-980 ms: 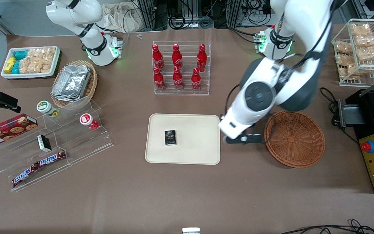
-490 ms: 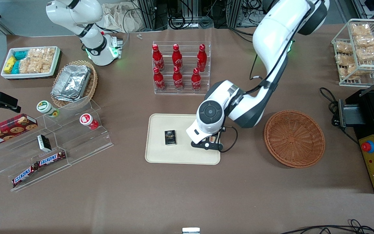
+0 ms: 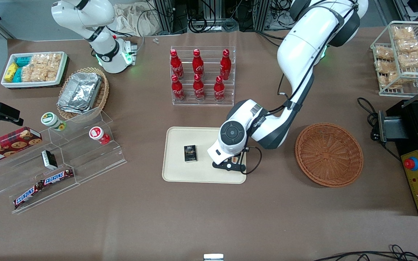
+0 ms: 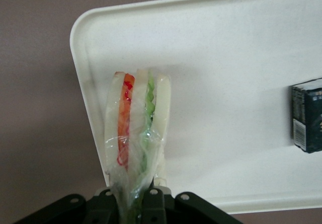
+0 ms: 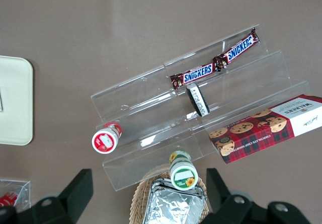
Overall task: Place sandwich from basket to tray
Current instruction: 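Lower the held sandwich onto the cream tray beside the black item, then open the left gripper and raise it away from the sandwich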
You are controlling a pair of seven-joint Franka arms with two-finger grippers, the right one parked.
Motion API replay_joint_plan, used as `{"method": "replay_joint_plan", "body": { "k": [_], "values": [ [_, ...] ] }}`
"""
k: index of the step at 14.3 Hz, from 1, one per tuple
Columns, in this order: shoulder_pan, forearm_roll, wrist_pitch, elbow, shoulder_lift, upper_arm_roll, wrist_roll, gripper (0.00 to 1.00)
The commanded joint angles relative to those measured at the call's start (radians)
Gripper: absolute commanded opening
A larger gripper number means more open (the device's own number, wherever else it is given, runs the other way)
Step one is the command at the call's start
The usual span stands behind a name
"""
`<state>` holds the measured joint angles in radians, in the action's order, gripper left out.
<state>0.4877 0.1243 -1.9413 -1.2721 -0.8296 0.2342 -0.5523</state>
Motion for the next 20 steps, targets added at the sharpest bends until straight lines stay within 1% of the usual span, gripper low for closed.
{"method": "replay_joint_plan", "body": {
  "k": [1,2,3,8,9,11,13,16,17,18,20],
  "values": [
    [0.000,0.014,-0.011,-0.001,-0.012,-0.004,0.008,0.47],
    [-0.006,0.014,-0.011,-0.001,-0.017,-0.004,0.008,0.74],
    [-0.008,0.014,-0.011,-0.001,-0.019,-0.004,0.012,0.99],
    [-0.009,0.006,0.002,0.000,0.001,-0.004,-0.006,0.99],
    [-0.011,0.000,0.011,-0.001,0.029,-0.004,-0.008,0.99],
    [-0.020,0.000,0.106,-0.009,0.098,-0.004,-0.020,0.99],
    [-0.046,0.006,0.130,-0.079,0.208,-0.004,-0.028,0.99],
    [-0.134,-0.009,0.124,-0.341,0.479,-0.001,-0.018,0.99],
    [-0.153,-0.011,0.134,-0.408,0.568,-0.001,-0.014,0.99],
    [-0.158,-0.012,0.151,-0.449,0.645,-0.006,-0.014,0.99],
    [-0.237,-0.015,0.241,-0.423,0.694,-0.006,-0.006,0.99]
  ]
}}
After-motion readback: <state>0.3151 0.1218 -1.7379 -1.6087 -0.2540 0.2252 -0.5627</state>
